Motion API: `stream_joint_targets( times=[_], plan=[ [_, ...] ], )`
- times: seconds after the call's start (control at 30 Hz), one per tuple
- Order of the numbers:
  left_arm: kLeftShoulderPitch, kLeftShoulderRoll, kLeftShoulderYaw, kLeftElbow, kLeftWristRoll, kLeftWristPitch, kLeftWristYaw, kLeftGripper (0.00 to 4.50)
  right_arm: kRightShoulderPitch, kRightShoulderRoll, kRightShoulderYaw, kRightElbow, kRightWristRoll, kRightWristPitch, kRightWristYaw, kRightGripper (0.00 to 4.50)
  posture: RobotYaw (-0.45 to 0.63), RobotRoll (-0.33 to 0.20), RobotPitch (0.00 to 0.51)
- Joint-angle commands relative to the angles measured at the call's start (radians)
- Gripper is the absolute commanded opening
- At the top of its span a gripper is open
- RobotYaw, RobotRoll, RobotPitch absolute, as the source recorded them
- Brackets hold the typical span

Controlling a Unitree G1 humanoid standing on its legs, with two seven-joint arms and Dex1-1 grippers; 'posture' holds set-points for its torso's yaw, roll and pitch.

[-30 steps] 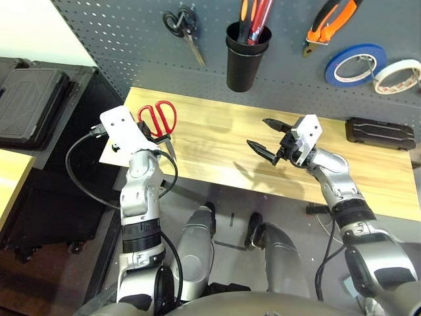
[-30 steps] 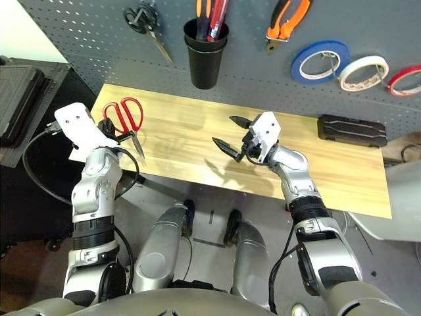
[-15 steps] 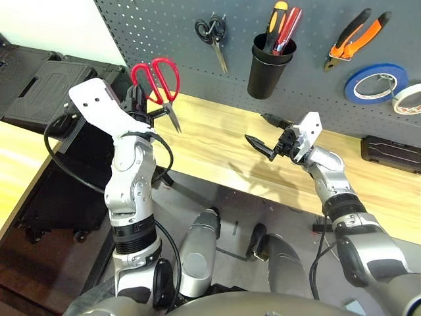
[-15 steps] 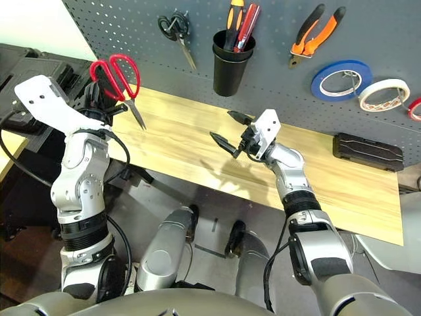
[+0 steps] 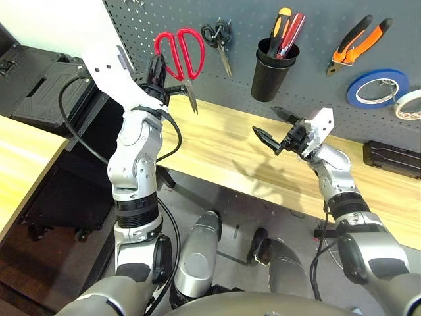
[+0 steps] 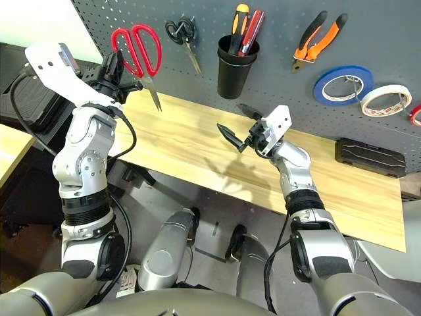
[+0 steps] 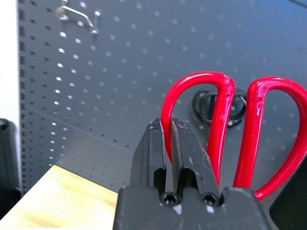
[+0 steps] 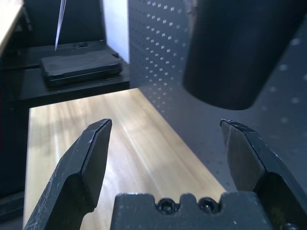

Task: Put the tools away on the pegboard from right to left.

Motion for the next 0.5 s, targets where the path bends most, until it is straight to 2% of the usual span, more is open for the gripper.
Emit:
stream_joint_targets(
  times=[0.03, 0.5],
  plan=[
    [-0.032, 0.004, -0.006, 0.048, -0.011, -0.009, -0.025, 0.03, 0.032, -0.009, -0.015, -0.02, 0.009, -0.009, -0.009, 4.5, 0.35, 0.0, 0.168],
    [-0.138, 0.014, 0.011, 0.253, 0.005, -0.077, -0.057, 0.03, 0.059, -0.004, -0.016, -0.067, 0.007, -0.008, -0.052, 4.5, 0.3, 0.0, 0.168]
  ],
)
